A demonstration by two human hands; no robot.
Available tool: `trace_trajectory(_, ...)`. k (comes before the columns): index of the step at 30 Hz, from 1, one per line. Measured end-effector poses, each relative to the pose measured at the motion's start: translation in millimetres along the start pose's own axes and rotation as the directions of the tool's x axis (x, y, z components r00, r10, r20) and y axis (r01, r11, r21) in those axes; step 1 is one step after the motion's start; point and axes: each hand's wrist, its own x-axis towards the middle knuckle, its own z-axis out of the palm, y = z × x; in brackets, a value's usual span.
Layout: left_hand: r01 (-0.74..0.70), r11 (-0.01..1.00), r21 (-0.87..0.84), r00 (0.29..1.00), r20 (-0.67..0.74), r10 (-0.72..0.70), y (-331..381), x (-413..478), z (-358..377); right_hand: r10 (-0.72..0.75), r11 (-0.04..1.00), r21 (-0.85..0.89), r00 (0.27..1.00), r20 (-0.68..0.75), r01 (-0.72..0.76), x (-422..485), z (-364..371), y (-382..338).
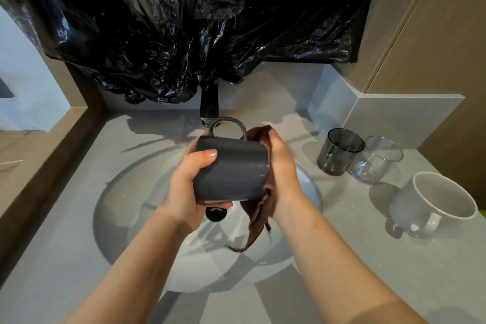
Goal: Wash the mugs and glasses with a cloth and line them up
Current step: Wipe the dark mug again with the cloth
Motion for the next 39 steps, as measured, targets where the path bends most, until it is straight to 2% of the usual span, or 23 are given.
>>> trace_trajectory(1,0.018,1.000,-0.014,1.000,-0.020,-0.018,-0.8,0.3,0.2,-0.029,0.999,-0.026,1.000,-0.009,0.029,-3.7,-1.2,4.5)
trace_trajectory(2,0.044,0.999,-0.021,0.998,-0.034,-0.045,-2.1,0.6,0.0,-0.119,0.989,-0.087,0.993,0.006,0.119,-7.0,-3.2,8.0)
trace_trajectory(4,0.094,0.996,-0.007,0.995,-0.034,-0.094,-4.8,-0.3,-2.8,-0.325,0.906,-0.261,0.943,0.075,0.333,-15.1,-5.1,8.1)
trace_trajectory(6,0.103,0.995,0.009,0.995,0.004,-0.103,-4.9,-2.2,-6.0,-0.400,0.874,-0.252,0.910,0.111,0.415,-14.2,-5.7,6.0)
trace_trajectory(8,0.073,0.996,0.041,0.995,0.060,-0.075,-3.6,-2.2,-9.2,-0.294,0.945,-0.121,0.951,0.090,0.304,-5.2,-4.7,-4.8)
trace_trajectory(11,-0.006,0.998,0.070,0.994,0.110,-0.002,0.3,1.2,-12.8,-0.043,0.999,0.026,0.996,0.080,0.041,7.1,-6.6,-12.0)
trace_trajectory(14,0.001,1.000,0.028,0.999,0.049,-0.002,3.2,5.1,-12.4,0.230,0.969,0.070,0.968,0.099,-0.237,0.6,-5.1,1.1)
trace_trajectory(15,0.012,1.000,0.021,1.000,0.016,-0.012,4.0,6.6,-13.2,0.259,0.962,0.065,0.961,0.101,-0.266,-2.4,-5.4,9.3)
trace_trajectory(17,0.028,0.997,0.072,1.000,-0.017,-0.027,6.9,9.3,-17.6,0.172,0.982,0.064,0.979,0.106,-0.179,-7.9,-5.0,18.4)
trace_trajectory(19,0.024,0.980,0.199,1.000,0.009,-0.027,9.8,10.8,-23.1,-0.037,0.999,0.003,0.997,0.070,0.037,-11.5,-6.1,17.3)
trace_trajectory(21,0.019,0.947,0.321,0.997,0.064,-0.042,13.0,10.2,-28.6,-0.197,0.967,-0.141,0.974,0.110,0.211,-11.3,-8.5,11.6)
trace_trajectory(23,0.009,0.901,0.434,0.986,0.147,-0.080,16.2,10.6,-31.0,-0.272,0.866,-0.362,0.933,0.237,0.345,-10.1,-9.8,6.6)
trace_trajectory(25,-0.011,0.850,0.526,0.960,0.243,-0.138,18.5,10.2,-29.0,-0.266,0.723,-0.544,0.899,0.349,0.425,-6.9,-11.2,5.2)
trace_trajectory(27,-0.003,0.821,0.571,0.951,0.256,-0.174,17.8,11.8,-27.2,-0.290,0.657,-0.605,0.891,0.349,0.451,-3.3,-12.6,5.7)
trace_trajectory(29,0.038,0.831,0.555,0.959,0.212,-0.186,15.7,13.7,-27.5,-0.332,0.701,-0.573,0.905,0.265,0.425,1.8,-15.2,9.7)
trace_trajectory(31,0.075,0.872,0.484,0.974,0.151,-0.167,13.2,16.4,-30.1,-0.337,0.824,-0.454,0.937,0.090,0.339,8.7,-17.3,14.9)
trace_trajectory(33,0.080,0.920,0.384,0.991,0.068,-0.115,8.2,18.1,-30.7,-0.226,0.953,-0.231,0.969,-0.101,0.198,15.4,-18.2,17.7)
trace_trajectory(34,0.067,0.940,0.334,0.996,0.030,-0.082,3.0,18.1,-28.6,-0.165,0.981,-0.124,0.974,-0.157,0.146,16.9,-17.5,18.6)
trace_trajectory(36,0.025,0.973,0.230,1.000,-0.007,-0.025,-10.6,17.1,-19.2,-0.114,0.993,-0.002,0.973,-0.201,0.116,17.2,-13.6,21.3)
trace_trajectory(39,0.065,0.996,0.060,0.998,-0.030,-0.063,-24.0,14.9,-7.6,-0.126,0.991,0.010,0.973,-0.192,0.131,15.6,-10.2,23.6)
